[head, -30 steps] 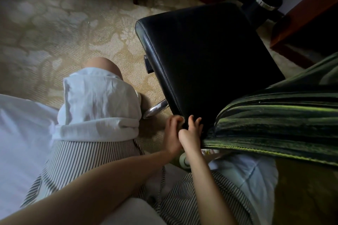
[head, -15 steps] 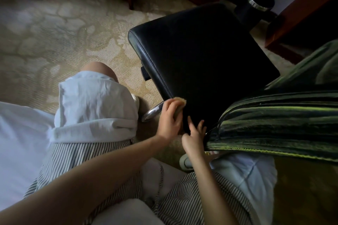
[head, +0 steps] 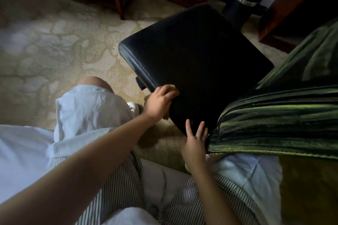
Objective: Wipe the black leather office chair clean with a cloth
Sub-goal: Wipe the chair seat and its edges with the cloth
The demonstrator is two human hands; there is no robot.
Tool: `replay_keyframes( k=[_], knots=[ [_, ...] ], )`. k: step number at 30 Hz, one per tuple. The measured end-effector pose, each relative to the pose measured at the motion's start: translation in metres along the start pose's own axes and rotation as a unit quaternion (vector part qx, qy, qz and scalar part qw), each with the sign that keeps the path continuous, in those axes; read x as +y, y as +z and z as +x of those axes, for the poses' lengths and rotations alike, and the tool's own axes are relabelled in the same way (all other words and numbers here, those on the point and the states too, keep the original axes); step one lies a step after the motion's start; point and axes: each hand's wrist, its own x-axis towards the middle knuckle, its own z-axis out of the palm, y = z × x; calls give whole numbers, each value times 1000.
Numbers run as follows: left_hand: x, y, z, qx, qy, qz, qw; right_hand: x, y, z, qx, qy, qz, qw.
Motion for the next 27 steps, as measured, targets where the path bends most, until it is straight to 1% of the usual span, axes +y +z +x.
replay_keyframes(
  k=[2,5,10,13,15,17,19,20,22,24,25,27],
  knots=[
    [-11,-9,11,14,-47,20,999,5,-2,-2,2,-2,-12,1000],
    [-27,-24,19,21,-103,22,994,12,-7,-3,5,0,-31,1000],
    [-18,-18,4,17,-91,33,995,22,-20,-1,-1,26,-48,999],
    [-4,-14,-3,-4,-92,-8,996,17,-38,9,-2,69,-45,997],
    [3,-12,-5,-12,-95,-31,995,8,-47,15,15,87,-55,995],
    [8,-10,-6,-16,-86,-34,996,-5,-48,18,56,61,-80,993],
    [8,-9,-5,-23,-72,-20,997,-22,-40,21,78,-6,-71,994],
    [6,-10,-6,-27,-61,-5,998,-30,-35,24,71,-42,-68,994],
    [2,-11,-8,-34,-22,33,999,-45,-25,32,25,-87,-90,992],
    [-2,-11,-9,-36,18,69,997,-52,-18,39,-24,-82,-123,989],
    [-4,-10,-8,-40,35,80,995,-53,-16,41,-35,-75,-140,987],
    [-9,-10,-6,-41,59,94,993,-51,-14,42,-32,-75,-170,982]
  ],
)
